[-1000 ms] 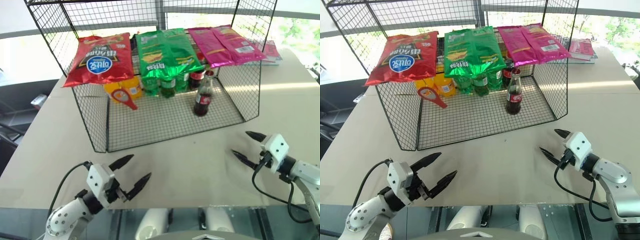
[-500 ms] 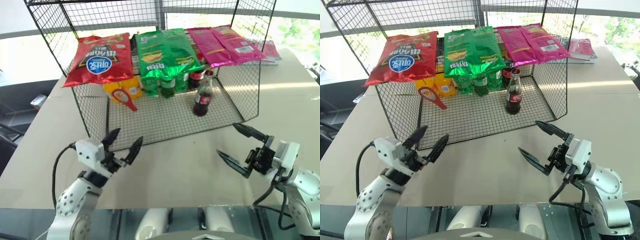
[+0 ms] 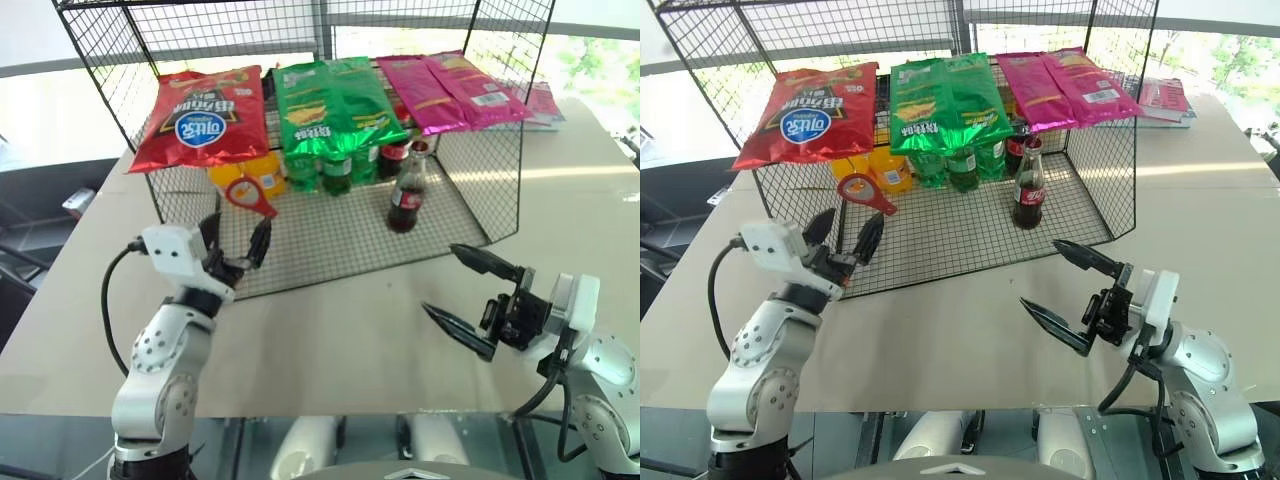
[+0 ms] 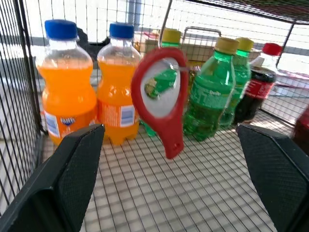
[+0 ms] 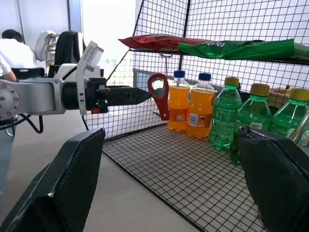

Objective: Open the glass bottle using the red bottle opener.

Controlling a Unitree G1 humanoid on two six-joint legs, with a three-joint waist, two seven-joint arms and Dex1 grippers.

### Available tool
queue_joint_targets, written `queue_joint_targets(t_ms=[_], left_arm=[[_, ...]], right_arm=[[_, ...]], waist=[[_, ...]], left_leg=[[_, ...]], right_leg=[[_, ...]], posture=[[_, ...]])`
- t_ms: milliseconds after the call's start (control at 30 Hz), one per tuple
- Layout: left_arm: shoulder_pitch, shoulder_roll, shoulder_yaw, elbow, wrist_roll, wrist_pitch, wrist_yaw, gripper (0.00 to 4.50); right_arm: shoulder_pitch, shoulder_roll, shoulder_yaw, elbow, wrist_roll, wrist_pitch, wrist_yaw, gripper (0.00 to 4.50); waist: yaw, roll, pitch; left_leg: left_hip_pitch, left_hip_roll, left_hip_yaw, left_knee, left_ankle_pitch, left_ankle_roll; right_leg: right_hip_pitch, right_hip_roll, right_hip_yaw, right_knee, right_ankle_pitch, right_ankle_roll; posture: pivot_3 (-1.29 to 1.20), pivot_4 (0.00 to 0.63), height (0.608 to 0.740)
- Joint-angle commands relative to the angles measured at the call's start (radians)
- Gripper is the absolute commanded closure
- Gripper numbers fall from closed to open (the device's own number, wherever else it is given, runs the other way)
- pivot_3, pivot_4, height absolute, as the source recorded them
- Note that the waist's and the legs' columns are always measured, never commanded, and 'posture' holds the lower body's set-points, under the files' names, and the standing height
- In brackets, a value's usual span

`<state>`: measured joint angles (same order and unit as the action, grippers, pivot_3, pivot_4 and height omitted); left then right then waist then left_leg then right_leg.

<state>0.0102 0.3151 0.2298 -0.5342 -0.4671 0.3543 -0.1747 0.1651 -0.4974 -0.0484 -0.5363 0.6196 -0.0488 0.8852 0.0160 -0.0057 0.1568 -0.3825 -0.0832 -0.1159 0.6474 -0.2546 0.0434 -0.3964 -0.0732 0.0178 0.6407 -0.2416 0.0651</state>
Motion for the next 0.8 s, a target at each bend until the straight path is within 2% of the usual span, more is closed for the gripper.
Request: queue_joint_targets(t_ms=[33,67,267,333,600,733,800], left_arm=[[-0.072,0.016,-0.006,0.015,0.028,-0.004,-0.003,0.53],[-0.082,0.017,-0.007,0.02,0.024,-0.002,-0.013,0.79],[-0.123,0.04,0.02,0.095,0.033,-0.039,-0.076,3.7],[-0.13,0.047,0.025,0.111,0.034,-0.044,-0.091,4.46],[-0.096,0.09,0.051,0.065,-0.039,-0.019,-0.181,4.46],[-0.087,0.132,0.081,0.063,-0.121,-0.014,-0.271,4.46],[-0.085,0.157,0.089,0.058,-0.175,0.0,-0.328,4.46]], right_arm=[[-0.009,0.005,-0.012,-0.034,-0.014,-0.012,-0.017,0.0],[-0.008,0.006,-0.013,-0.034,-0.017,-0.012,-0.019,0.0],[-0.003,0.002,-0.022,-0.035,-0.023,-0.005,-0.032,0.0],[0.002,0.0,-0.024,-0.038,-0.024,-0.004,-0.035,0.0],[0.027,-0.014,-0.022,-0.06,-0.03,0.03,-0.065,0.0],[0.029,-0.011,-0.028,-0.056,-0.128,0.045,-0.149,0.0],[0.021,-0.06,0.005,-0.077,-0.222,0.106,-0.178,0.0]], waist=[[0.001,0.0,0.0],[0.001,0.0,0.0],[-0.001,0.0,0.0],[-0.001,0.0,0.0],[-0.001,0.0,0.0],[-0.001,0.0,0.0],[-0.001,0.0,0.0]], left_leg=[[0.0,0.0,0.0,0.0,0.0,0.0],[0.0,0.0,0.0,0.0,0.0,0.0],[0.0,0.0,0.001,0.0,0.001,-0.002],[0.0,0.0,0.001,0.0,0.002,-0.004],[0.0,0.0,0.001,0.0,0.001,-0.002],[0.0,0.0,0.0,0.0,0.0,-0.001],[0.0,0.0,0.0,0.0,0.001,-0.001]], right_leg=[[0.0,0.0,0.0,0.0,0.0,0.0],[0.0,0.001,0.0,0.001,0.0,0.0],[0.0,0.001,0.001,0.001,0.0,0.0],[0.0,0.001,0.001,0.001,0.0,0.0],[0.0,-0.001,0.001,0.001,0.0,0.0],[-0.001,-0.003,0.001,0.001,0.0,0.0],[-0.001,-0.003,0.001,0.001,0.0,0.0]], posture=[[0.0,0.15,0.74],[0.0,0.15,0.74],[0.0,0.15,0.74],[0.0,0.15,0.74],[0.0,0.15,0.74],[0.0,0.15,0.74],[0.0,0.15,0.74]])
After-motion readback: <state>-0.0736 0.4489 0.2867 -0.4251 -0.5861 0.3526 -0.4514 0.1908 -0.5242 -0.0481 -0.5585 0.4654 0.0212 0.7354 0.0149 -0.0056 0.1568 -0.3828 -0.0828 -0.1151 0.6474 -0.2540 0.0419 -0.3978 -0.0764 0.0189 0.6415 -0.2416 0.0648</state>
